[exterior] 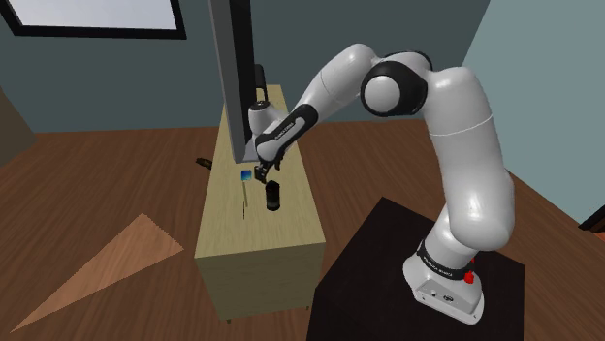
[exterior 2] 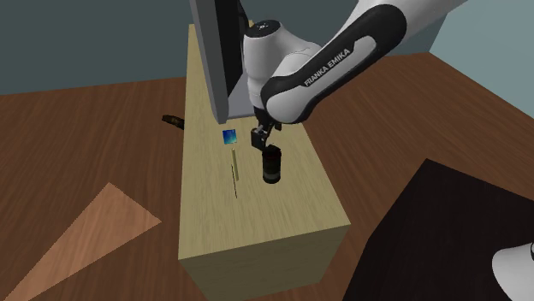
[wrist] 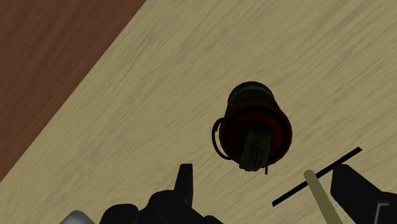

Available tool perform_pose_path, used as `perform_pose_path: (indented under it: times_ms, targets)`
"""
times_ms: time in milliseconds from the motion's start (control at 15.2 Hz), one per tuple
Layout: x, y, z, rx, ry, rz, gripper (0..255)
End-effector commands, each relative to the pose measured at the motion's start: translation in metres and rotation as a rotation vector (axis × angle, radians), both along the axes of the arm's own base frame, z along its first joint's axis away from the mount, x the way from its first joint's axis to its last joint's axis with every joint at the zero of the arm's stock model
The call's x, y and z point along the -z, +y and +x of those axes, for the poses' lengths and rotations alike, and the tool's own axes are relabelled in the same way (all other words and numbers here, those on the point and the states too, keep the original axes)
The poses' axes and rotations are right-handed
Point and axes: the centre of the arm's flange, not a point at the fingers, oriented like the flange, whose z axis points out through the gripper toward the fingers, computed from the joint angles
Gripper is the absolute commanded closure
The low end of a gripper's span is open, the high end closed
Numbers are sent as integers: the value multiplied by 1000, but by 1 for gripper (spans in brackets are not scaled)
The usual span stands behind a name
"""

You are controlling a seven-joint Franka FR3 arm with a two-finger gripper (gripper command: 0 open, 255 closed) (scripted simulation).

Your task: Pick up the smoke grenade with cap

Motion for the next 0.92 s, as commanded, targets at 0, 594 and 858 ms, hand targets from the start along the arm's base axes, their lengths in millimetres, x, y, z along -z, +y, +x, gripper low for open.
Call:
perform_pose_path:
  times_ms: [0, 594, 858]
  targets:
    - [17, 0, 17, 0, -4, -9, 0]
    - [57, 0, 17, 0, -4, -9, 0]
    - [58, 0, 16, 0, -4, -9, 255]
